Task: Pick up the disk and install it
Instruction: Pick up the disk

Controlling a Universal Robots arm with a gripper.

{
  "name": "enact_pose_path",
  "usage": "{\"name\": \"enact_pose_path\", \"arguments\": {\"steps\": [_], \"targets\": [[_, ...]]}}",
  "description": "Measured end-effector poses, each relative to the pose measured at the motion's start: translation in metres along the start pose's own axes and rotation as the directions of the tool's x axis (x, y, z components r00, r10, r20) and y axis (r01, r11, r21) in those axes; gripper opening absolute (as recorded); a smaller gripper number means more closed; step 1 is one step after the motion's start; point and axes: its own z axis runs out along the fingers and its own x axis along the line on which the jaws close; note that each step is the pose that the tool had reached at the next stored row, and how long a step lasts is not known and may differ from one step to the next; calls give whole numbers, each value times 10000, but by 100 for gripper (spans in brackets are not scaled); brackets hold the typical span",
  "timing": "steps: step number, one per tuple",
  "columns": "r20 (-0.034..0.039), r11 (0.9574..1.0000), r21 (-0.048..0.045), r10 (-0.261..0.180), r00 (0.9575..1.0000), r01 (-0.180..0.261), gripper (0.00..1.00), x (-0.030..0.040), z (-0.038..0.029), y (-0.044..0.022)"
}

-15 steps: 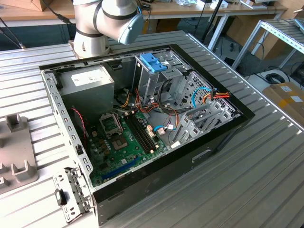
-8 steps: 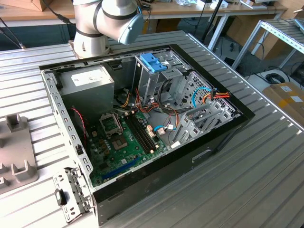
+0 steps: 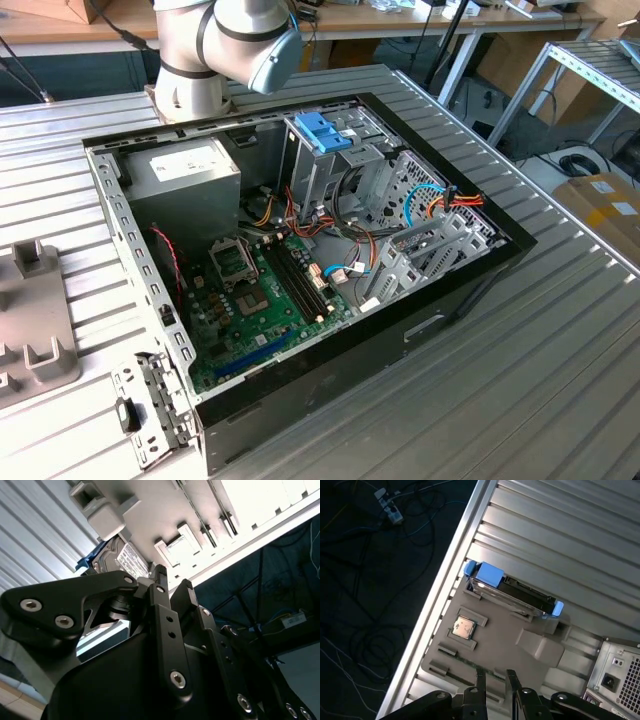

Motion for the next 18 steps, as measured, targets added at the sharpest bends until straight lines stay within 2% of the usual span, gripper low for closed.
{"name": "enact_pose_path", "arguments": {"steps": [6, 18], "targets": [[-13, 9996, -7, -292, 9996, 292, 30, 0, 0, 0], [-40, 9959, -24, -901, 9959, 901, 30, 0, 0, 0]]}}
